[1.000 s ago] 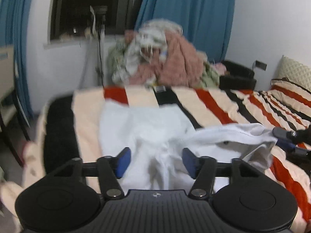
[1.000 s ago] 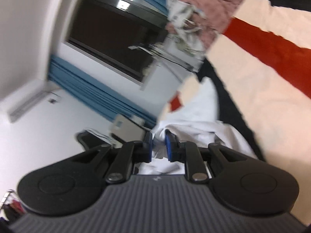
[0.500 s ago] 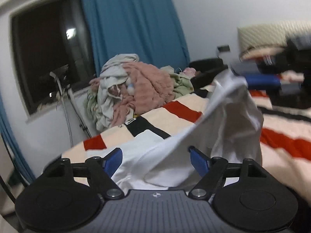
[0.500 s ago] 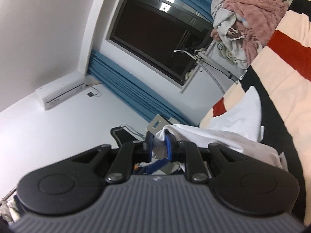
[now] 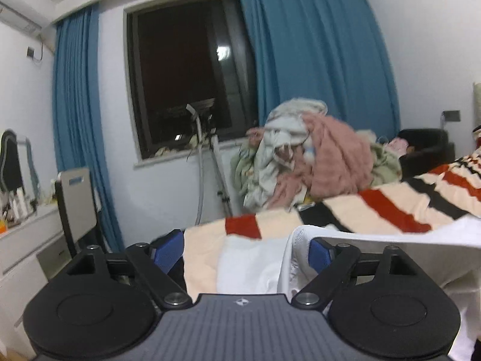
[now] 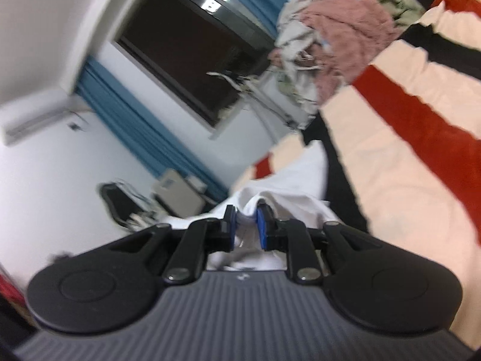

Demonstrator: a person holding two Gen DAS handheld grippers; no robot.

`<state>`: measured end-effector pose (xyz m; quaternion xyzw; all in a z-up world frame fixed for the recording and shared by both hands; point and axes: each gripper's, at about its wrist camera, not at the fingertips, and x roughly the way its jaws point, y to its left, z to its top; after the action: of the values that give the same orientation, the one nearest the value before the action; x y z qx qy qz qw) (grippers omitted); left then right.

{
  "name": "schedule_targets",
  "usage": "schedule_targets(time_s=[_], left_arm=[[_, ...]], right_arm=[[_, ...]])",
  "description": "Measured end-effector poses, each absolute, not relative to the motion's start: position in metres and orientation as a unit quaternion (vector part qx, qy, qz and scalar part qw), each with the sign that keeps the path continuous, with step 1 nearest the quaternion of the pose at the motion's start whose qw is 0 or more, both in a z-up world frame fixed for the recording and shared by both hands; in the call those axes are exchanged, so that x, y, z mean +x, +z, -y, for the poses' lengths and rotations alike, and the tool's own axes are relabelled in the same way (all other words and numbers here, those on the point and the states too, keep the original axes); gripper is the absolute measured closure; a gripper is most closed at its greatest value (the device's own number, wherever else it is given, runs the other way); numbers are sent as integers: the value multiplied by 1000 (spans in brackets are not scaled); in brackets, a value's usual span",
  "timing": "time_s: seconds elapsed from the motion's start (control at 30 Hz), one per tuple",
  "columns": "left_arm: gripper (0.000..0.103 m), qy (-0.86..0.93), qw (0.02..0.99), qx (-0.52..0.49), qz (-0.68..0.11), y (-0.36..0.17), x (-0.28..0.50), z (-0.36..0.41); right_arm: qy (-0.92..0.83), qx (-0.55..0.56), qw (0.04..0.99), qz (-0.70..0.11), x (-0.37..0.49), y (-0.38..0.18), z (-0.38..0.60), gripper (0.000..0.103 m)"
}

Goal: Fold clothes

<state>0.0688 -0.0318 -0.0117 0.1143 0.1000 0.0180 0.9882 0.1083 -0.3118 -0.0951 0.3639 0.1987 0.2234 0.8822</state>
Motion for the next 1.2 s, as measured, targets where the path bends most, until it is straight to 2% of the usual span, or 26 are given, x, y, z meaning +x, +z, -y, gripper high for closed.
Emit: schedule_targets(time_s=[0.03,0.1,0.17,0.2,0.23,0.43,0.57,0.67,0.73,0.83,0.93,1.2], left_arm=[[16,13,989,118,-93,-10,63,34],[16,8,988,123,-89,-5,57,38],[16,1,989,124,-86,1,54,35],[16,-2,989,125,-84,3,51,34],[16,-5,989,125,-81,5,47,34],[16,-10,991,101,-81,12,41,26],[16,-2,993,86,-77,15,38,20],[16,7,995,73,-70,17,29,15],[16,6,996,64,-68,18,23,13],[16,-9,996,64,-67,15,17,18],[16,-21,995,72,-73,10,15,29],[16,-38,979,142,-144,-34,50,65]], right_arm=[[210,349,891,-203,107,-95,310,81],[178,314,909,-206,104,-94,305,69],[136,275,932,-191,96,-90,300,27],[114,255,942,-184,92,-87,297,19],[115,229,951,-175,89,-85,289,16],[138,52,981,-124,73,-76,234,18],[99,-66,984,-133,90,-95,190,18],[25,8,987,-158,116,-97,211,18],[-9,118,980,-157,121,-94,247,18],[-19,221,969,-112,107,-86,284,17],[-25,226,972,-56,94,-72,292,16],[-1,191,981,-30,84,-63,295,16]])
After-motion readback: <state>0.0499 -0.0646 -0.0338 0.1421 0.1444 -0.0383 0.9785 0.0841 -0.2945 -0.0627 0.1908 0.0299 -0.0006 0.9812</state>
